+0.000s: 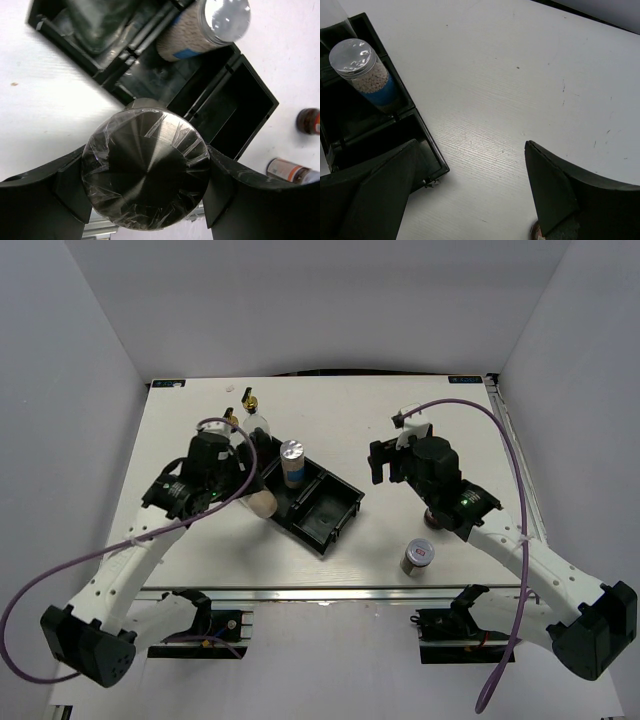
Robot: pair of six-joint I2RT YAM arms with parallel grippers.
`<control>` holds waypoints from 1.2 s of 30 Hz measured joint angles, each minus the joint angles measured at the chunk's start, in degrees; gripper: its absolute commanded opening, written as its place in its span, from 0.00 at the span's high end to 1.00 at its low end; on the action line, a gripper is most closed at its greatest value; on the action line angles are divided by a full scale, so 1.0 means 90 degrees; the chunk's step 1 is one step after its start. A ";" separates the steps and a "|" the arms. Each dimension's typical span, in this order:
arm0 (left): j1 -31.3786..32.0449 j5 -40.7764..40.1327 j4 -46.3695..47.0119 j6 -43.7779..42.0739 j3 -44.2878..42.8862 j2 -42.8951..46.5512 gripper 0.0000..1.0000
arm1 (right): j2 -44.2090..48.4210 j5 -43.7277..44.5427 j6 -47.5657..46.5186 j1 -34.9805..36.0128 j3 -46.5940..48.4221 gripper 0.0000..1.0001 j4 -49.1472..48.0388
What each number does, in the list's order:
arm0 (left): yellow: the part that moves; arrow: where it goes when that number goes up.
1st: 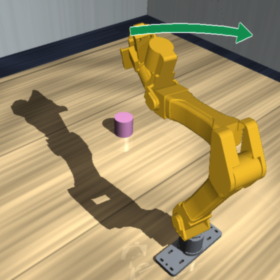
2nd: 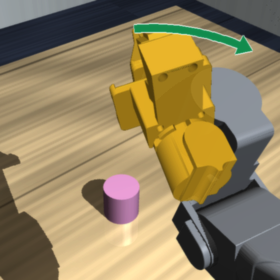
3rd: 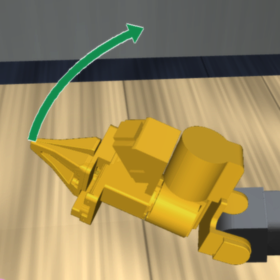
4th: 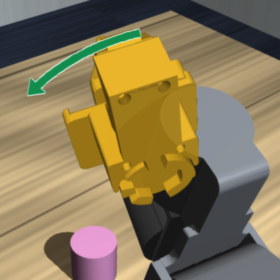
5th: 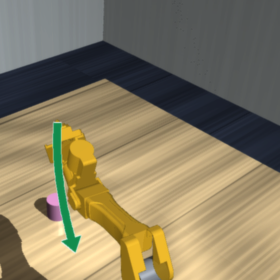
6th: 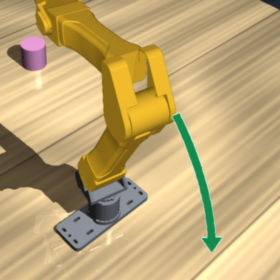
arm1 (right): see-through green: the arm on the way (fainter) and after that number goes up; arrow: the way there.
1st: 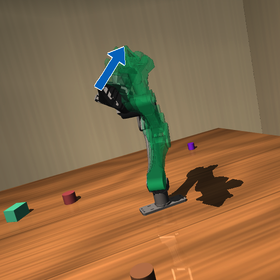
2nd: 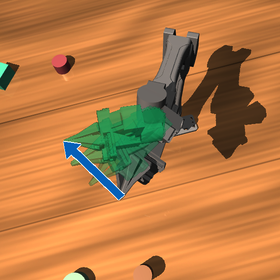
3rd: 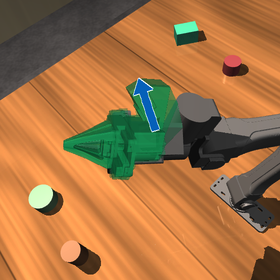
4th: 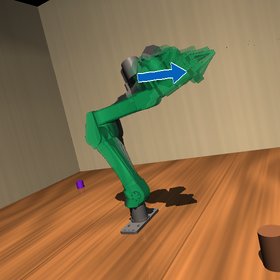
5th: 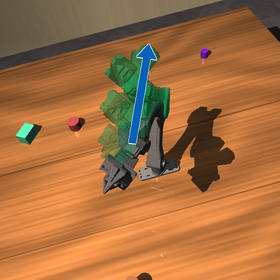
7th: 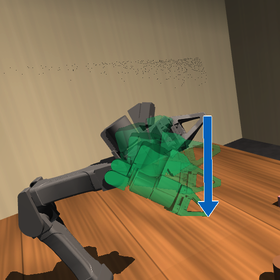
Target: Organize the condiment bottles
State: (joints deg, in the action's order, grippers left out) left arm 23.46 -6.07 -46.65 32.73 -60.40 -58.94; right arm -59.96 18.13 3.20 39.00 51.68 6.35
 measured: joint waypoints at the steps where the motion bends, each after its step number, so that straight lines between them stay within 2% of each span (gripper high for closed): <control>1: 0.0194 -0.0129 0.0070 0.0024 -0.0012 -0.0112 1.00 | 0.0000 0.0012 -0.0002 -0.0002 0.0000 0.11 0.0005; 6: 0.0852 -0.0741 0.0260 0.0046 -0.0386 -0.0971 1.00 | 0.0005 0.0075 -0.0019 -0.0005 -0.0002 0.11 0.0022; 13: 0.0923 -0.1260 0.0697 -0.0039 -0.0743 -0.1770 1.00 | 0.0075 0.0189 -0.0032 -0.0046 -0.0024 0.11 0.0039; 19: 0.0925 -0.1341 0.1030 -0.0112 -0.0833 -0.2203 0.98 | 0.0124 0.0355 -0.0039 -0.0085 -0.0107 0.11 0.0083; 26: 0.0930 -0.1469 0.1039 -0.0136 -0.0828 -0.2691 0.75 | 0.0121 0.0777 0.0061 -0.0090 -0.0107 0.11 0.0177; 27: 0.0950 -0.1498 0.1049 -0.0134 -0.0818 -0.2710 0.67 | 0.0121 0.0840 0.0087 -0.0090 -0.0109 0.11 0.0204; 30: 0.0962 -0.1520 0.1127 -0.0138 -0.0741 -0.2718 0.60 | 0.0124 0.0986 0.0134 -0.0090 -0.0153 0.10 0.0257; 31: 0.0962 -0.1518 0.1154 -0.0141 -0.0716 -0.2732 0.51 | 0.0124 0.1039 0.0151 -0.0090 -0.0187 0.11 0.0282; 33: 0.0962 -0.1511 0.1248 -0.0146 -0.0663 -0.2781 0.49 | 0.0124 0.1166 0.0209 -0.0090 -0.0240 0.11 0.0420; 36: 0.0962 -0.1506 0.1321 -0.0160 -0.0585 -0.2846 0.36 | 0.0124 0.1367 0.0372 -0.0090 -0.0267 0.11 0.0670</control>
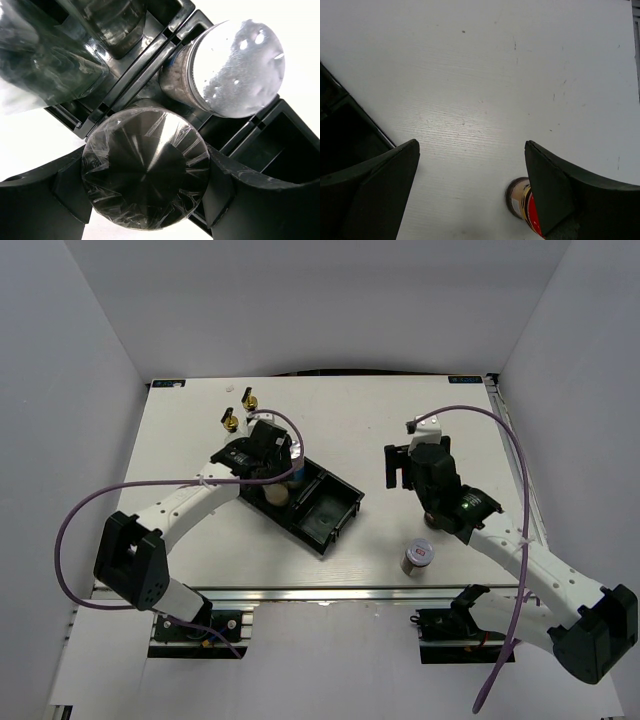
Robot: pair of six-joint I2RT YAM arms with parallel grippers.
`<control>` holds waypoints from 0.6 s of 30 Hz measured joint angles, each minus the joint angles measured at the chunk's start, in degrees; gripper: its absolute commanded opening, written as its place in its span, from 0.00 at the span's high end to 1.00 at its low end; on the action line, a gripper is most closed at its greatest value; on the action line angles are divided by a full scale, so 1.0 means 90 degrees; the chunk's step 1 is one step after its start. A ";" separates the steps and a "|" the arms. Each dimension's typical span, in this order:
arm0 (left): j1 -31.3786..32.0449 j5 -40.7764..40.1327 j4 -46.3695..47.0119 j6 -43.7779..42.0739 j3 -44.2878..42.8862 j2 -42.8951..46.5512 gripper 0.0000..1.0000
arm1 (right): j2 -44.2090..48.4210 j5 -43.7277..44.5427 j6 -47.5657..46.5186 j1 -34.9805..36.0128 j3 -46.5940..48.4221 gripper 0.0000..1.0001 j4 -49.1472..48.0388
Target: Organize the condiment bottles
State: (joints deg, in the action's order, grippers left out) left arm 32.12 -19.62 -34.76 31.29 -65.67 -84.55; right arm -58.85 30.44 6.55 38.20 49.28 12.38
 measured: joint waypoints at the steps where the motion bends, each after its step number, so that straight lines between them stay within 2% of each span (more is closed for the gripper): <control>1: 0.0000 0.0000 0.0029 -0.0002 0.0034 -0.0015 0.34 | 0.0002 0.0078 0.0070 0.0000 0.0000 0.11 0.0102; 4: 0.0000 0.0000 0.0063 -0.0027 0.0104 -0.0041 0.31 | 0.0039 0.0274 0.0233 -0.0019 0.0000 0.11 0.0372; 6: 0.0000 0.0012 0.0107 -0.0053 0.0151 -0.0041 0.07 | 0.0119 0.0415 0.0325 -0.0044 0.0000 0.11 0.0597; 7: -0.0002 0.0007 0.0138 -0.0078 0.0177 -0.0041 0.02 | 0.0168 0.0483 0.0398 -0.0068 0.0002 0.11 0.0724; 18: -0.0005 -0.0255 0.0267 -0.0148 0.0192 0.0019 0.02 | 0.0758 0.0811 0.1124 -0.0236 0.0102 0.11 0.2118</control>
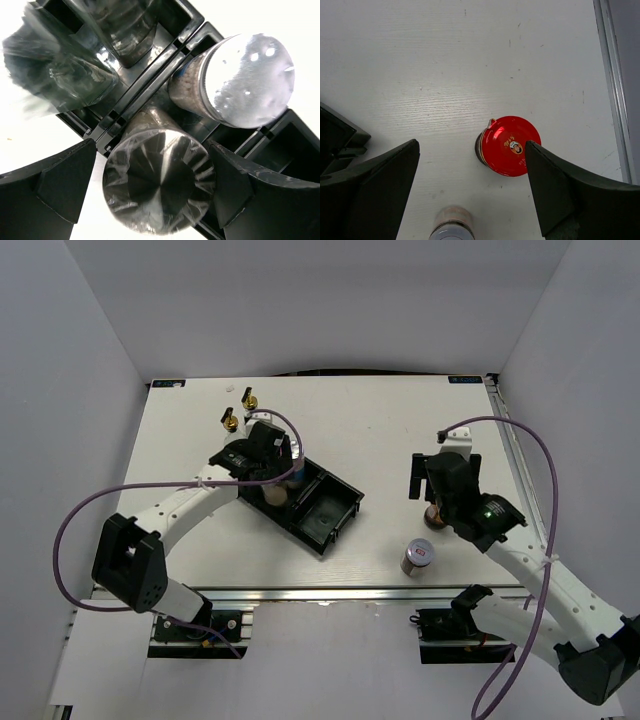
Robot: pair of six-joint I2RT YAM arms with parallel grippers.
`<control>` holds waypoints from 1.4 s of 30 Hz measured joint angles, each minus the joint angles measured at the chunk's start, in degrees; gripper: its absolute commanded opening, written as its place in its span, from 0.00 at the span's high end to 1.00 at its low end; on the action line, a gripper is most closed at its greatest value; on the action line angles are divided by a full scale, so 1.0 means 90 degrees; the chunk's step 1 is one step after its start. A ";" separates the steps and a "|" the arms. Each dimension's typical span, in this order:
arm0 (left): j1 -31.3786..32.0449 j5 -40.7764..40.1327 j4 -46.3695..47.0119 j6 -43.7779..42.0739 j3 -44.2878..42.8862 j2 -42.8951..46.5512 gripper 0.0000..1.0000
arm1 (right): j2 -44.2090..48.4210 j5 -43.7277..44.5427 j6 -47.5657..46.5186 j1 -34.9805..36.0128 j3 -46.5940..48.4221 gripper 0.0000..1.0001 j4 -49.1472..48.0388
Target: Organize the condiment bottles
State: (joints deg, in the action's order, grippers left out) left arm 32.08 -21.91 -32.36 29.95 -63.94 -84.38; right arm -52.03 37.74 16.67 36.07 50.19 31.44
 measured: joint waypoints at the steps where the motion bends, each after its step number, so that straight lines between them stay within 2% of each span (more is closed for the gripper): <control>1: 0.0000 -0.0002 -0.0002 0.0000 0.0000 0.0049 0.02 | 0.0012 -0.0017 0.0049 -0.0049 0.0051 0.11 0.0083; 14: 0.0000 -0.0272 0.0121 -0.0051 -0.0019 0.1734 0.02 | -0.0345 -0.1069 0.0107 -0.1598 0.0143 0.10 0.0357; 24: 0.0000 -0.1222 -0.0882 0.0556 0.0345 0.2623 0.02 | -0.1188 -0.2011 0.0192 -0.2392 -0.0187 0.11 0.0158; 26: 0.0000 -0.1428 -0.1137 0.0687 0.0423 0.2798 0.02 | -0.1236 -0.2055 0.0226 -0.2421 -0.0223 0.17 0.0138; 27: 0.0000 -0.1525 -0.1224 0.0743 0.0464 0.2895 0.02 | -0.1243 -0.2076 0.0250 -0.2424 -0.0255 0.28 0.0134; 29: -0.0002 -0.1678 -0.1370 0.0835 0.0534 0.3077 0.02 | -0.1243 -0.2103 0.0272 -0.2424 -0.0277 0.40 0.0163; 30: -0.0002 -0.1729 -0.1413 0.0872 0.0568 0.3152 0.02 | -0.1239 -0.2123 0.0282 -0.2426 -0.0277 0.57 0.0163; 33: -0.0002 -0.1787 -0.1496 0.0950 0.0607 0.3249 0.02 | -0.1200 -0.2220 0.0270 -0.2431 -0.0255 0.85 0.0240; 36: -0.0002 -0.1780 -0.1474 0.0959 0.0610 0.3281 0.02 | -0.1049 -0.2497 0.0228 -0.2436 -0.0221 1.00 0.0464; 42: -0.0002 -0.1681 -0.1294 0.0923 0.0755 0.3723 0.02 | -0.0903 -0.3395 -0.0243 -0.2110 0.0573 1.00 0.0763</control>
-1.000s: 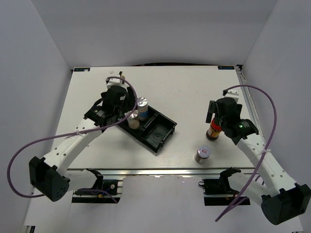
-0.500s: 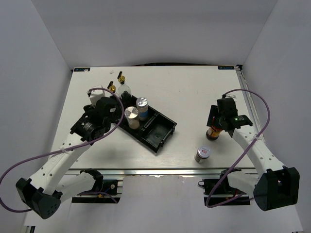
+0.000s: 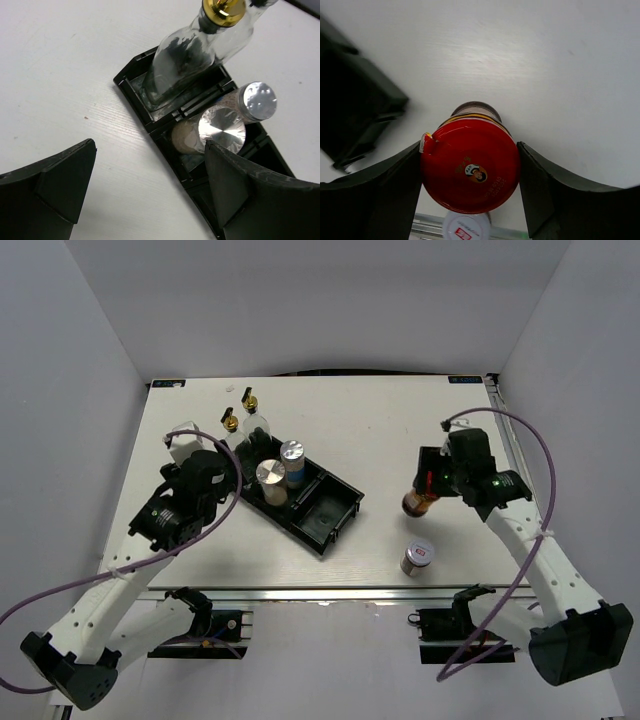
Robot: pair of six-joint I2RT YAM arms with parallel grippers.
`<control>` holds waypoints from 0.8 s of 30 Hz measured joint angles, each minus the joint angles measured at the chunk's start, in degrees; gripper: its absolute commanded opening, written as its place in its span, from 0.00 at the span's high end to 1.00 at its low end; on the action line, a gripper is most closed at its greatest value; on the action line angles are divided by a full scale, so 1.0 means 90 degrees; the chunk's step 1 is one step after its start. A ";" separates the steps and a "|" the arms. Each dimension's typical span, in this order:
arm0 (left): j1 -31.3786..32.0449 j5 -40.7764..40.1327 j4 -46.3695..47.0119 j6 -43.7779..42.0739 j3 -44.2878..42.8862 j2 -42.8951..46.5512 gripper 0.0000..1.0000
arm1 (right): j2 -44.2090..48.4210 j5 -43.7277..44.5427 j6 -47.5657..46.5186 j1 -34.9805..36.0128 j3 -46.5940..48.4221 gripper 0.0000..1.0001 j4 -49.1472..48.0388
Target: Organize the condiment bottles
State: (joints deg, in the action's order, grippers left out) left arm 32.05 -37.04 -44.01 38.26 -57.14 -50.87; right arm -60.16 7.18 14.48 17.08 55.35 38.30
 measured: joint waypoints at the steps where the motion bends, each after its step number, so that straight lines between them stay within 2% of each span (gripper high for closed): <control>1: 0.0000 0.0022 0.0044 -0.0012 0.0015 0.0073 0.02 | 0.0012 -0.0114 -0.0087 0.0238 0.0185 1.00 -0.0068; 6: 0.0000 0.0104 0.0250 -0.0085 0.0092 0.0202 0.02 | -0.0175 -0.0818 -0.0350 0.1615 0.1107 1.00 -0.0631; 11: 0.0000 0.0102 0.0240 -0.0109 0.0177 0.0141 0.02 | -0.1124 -0.1178 -0.0512 0.2659 0.1940 1.00 -0.1183; 17: 0.0000 0.0112 0.0245 -0.0129 0.0206 0.0187 0.02 | -0.2336 -0.1027 -0.0670 0.2926 0.2210 1.00 -0.1401; 24: 0.0000 0.0117 0.0243 -0.0177 0.0214 0.0177 0.02 | -0.2975 -0.0546 -0.0804 0.2970 0.2154 1.00 -0.1615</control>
State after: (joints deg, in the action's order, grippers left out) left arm 32.05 -35.99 -41.82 36.67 -55.22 -49.28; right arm -86.94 2.26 7.25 43.81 74.74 23.77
